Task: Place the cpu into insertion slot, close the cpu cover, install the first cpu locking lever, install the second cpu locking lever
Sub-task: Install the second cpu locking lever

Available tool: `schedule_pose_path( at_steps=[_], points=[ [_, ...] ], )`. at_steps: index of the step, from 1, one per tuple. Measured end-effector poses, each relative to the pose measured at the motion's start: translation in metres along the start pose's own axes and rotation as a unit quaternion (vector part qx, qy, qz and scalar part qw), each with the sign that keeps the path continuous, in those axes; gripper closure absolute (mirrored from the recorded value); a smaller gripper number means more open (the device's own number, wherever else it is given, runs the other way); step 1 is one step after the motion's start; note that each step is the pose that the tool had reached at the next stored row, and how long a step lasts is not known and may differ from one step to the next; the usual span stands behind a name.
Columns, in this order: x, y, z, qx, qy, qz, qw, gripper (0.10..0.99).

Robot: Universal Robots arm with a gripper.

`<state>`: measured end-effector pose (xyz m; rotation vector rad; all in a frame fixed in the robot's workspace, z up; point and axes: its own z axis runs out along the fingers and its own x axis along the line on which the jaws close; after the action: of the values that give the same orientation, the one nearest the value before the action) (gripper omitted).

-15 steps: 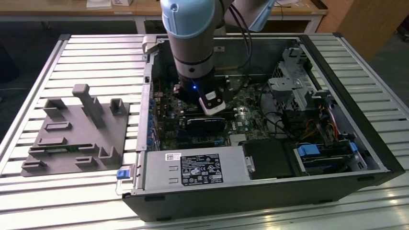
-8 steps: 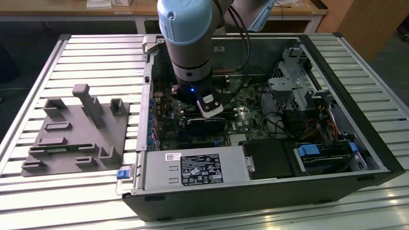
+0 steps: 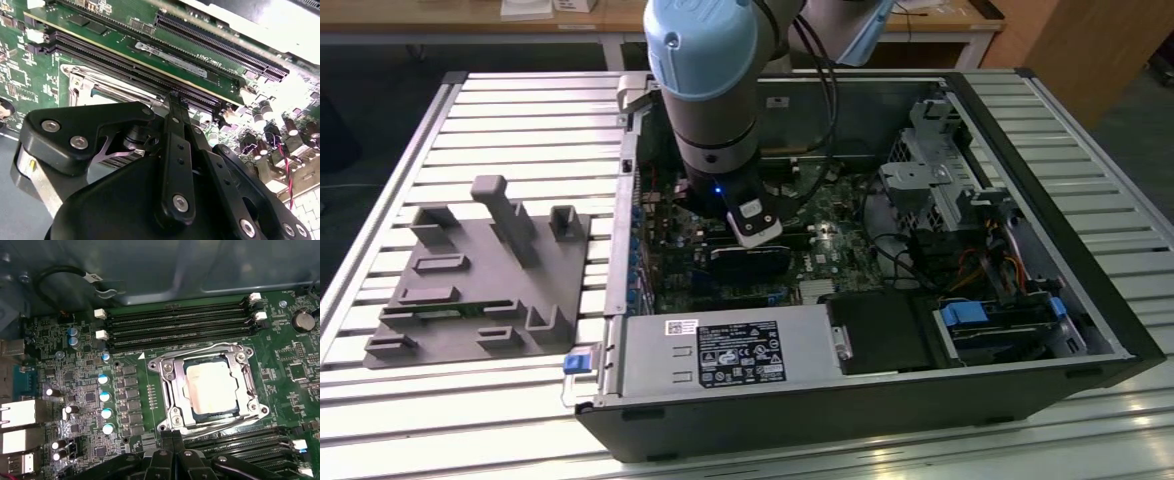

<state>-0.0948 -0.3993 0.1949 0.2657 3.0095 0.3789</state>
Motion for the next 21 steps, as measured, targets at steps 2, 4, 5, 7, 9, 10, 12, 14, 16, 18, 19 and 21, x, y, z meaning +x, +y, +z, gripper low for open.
schedule_pose_path(
  at_steps=[2, 4, 5, 7, 9, 10, 12, 14, 16, 18, 19, 21],
  points=[
    [0.0002, 0.0001, 0.0005, -0.0014, 0.0004, 0.000, 1.0000, 0.980],
    [0.0003, 0.0004, 0.0009, -0.0038, 0.0009, 0.000, 1.0000, 0.980],
    [0.0004, 0.0006, 0.0011, -0.0051, 0.0011, -0.001, 1.0000, 0.980],
    [0.0005, 0.0009, 0.0016, -0.0073, 0.0016, -0.001, 1.0000, 0.980],
    [0.0006, 0.0008, 0.0025, -0.0079, 0.0018, -0.001, 1.0000, 0.980],
    [0.0009, 0.0006, 0.0031, -0.0080, 0.0021, -0.002, 1.0000, 0.980],
    [0.0015, 0.0002, 0.0047, -0.0081, 0.0022, -0.003, 1.0000, 0.980],
    [0.0018, -0.0001, 0.0057, -0.0079, 0.0026, -0.004, 1.0000, 0.980],
    [0.0021, -0.0004, 0.0062, -0.0079, 0.0028, -0.004, 1.0000, 0.980],
    [0.0022, -0.0004, 0.0067, -0.0081, 0.0028, -0.005, 1.0000, 0.980],
    [0.0023, -0.0003, 0.0068, -0.0081, 0.0028, -0.005, 1.0000, 0.980],
    [0.0023, -0.0002, 0.0069, -0.0086, 0.0029, -0.005, 0.9999, 0.980]
  ],
)
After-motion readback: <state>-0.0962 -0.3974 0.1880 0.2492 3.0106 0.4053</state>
